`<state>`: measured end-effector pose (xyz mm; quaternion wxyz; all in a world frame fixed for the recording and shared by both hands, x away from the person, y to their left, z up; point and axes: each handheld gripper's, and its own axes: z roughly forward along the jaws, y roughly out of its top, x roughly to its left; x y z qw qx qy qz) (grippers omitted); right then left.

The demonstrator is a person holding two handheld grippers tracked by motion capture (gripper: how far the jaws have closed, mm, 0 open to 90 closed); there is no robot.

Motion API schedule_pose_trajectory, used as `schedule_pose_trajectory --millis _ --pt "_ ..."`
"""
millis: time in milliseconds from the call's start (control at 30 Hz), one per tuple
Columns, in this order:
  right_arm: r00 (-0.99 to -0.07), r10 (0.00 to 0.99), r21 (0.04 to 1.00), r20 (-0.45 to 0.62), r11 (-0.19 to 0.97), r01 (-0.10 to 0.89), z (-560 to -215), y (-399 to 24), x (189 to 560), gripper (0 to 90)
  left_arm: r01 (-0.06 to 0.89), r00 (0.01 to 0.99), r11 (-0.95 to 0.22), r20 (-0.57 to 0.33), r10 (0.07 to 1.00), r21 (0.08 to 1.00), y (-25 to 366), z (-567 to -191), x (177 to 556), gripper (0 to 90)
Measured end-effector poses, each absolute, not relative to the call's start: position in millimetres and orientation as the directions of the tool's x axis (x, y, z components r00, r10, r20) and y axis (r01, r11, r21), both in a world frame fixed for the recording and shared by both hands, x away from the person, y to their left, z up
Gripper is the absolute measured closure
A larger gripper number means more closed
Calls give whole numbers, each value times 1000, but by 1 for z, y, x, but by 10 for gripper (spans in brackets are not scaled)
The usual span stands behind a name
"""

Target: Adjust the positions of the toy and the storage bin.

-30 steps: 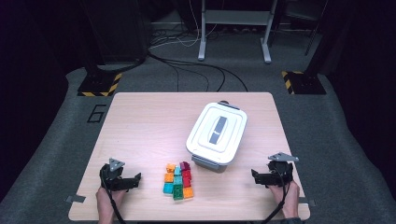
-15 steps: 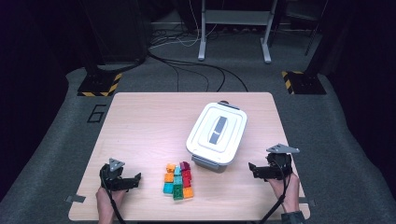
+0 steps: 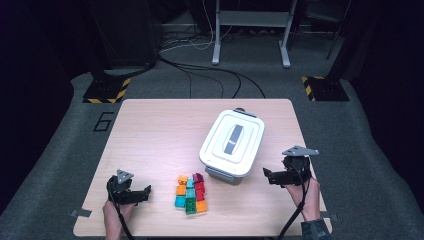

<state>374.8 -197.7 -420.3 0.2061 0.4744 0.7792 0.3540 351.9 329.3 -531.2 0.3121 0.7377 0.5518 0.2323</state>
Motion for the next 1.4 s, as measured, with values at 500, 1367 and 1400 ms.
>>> schedule_pose_trajectory --millis 500,1367,1400 --pt "-521 854 757 -6 344 555 -379 -165 394 0 669 283 -196 -2 959 717 329 -531 352 0" --pt "-561 828 682 19 399 613 -381 -82 459 55 669 283 -196 -2 959 717 329 -531 352 0" --pt "-555 832 679 21 396 618 -382 -80 461 77 669 283 -196 -2 959 717 329 -531 352 0"
